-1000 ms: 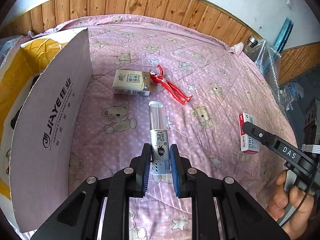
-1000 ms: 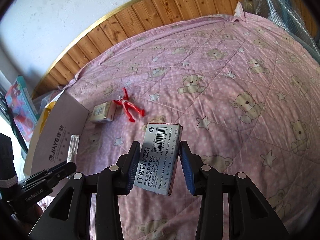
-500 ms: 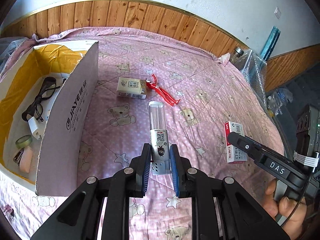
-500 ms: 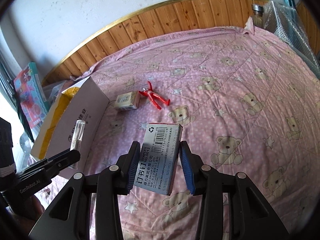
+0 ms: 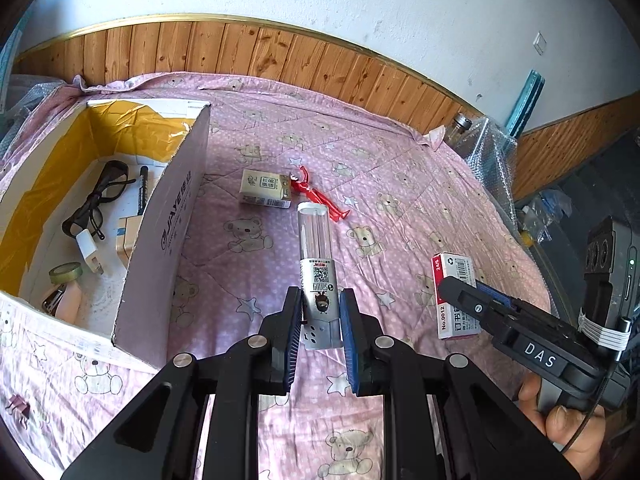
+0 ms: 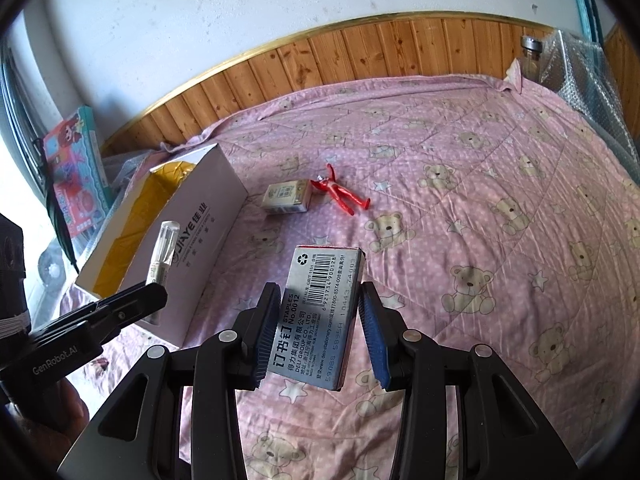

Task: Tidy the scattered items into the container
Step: 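Lift the staple box and clear tube and carry both toward the white box, then lower the held staple box and clear tube into the white box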

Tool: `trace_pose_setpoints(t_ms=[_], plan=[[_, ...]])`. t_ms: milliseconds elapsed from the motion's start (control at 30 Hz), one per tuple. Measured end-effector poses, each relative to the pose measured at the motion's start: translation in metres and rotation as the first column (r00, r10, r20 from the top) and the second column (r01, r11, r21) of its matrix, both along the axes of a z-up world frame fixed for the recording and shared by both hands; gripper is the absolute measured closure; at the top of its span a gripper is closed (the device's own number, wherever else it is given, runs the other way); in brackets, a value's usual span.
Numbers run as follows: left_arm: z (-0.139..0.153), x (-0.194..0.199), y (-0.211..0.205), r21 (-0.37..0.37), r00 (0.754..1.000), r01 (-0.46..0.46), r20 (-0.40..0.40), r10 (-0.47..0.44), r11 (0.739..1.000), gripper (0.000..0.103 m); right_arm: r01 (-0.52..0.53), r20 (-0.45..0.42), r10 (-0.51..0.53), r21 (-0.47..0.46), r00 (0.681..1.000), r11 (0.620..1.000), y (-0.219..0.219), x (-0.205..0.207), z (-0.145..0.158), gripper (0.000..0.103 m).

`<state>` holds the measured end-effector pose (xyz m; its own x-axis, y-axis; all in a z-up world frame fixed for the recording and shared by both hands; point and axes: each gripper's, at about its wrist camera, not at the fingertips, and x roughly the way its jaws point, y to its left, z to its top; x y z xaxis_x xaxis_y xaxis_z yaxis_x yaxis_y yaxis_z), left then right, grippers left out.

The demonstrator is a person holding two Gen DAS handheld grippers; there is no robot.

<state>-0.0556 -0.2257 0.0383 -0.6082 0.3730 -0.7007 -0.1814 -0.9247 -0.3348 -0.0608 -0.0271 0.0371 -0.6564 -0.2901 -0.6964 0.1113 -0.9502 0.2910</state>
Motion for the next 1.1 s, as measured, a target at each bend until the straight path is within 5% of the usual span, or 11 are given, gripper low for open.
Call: trace_pose_setpoints(t_ms=[1100], plan=[[0.038,0.029,-0.085,0.132,0.986,-0.119,-0.104,0.133,0.984,0.083,-0.155,-0.096,0.165,0.098,0.982,0.983,-0.090,0.017,0.053,0.061]])
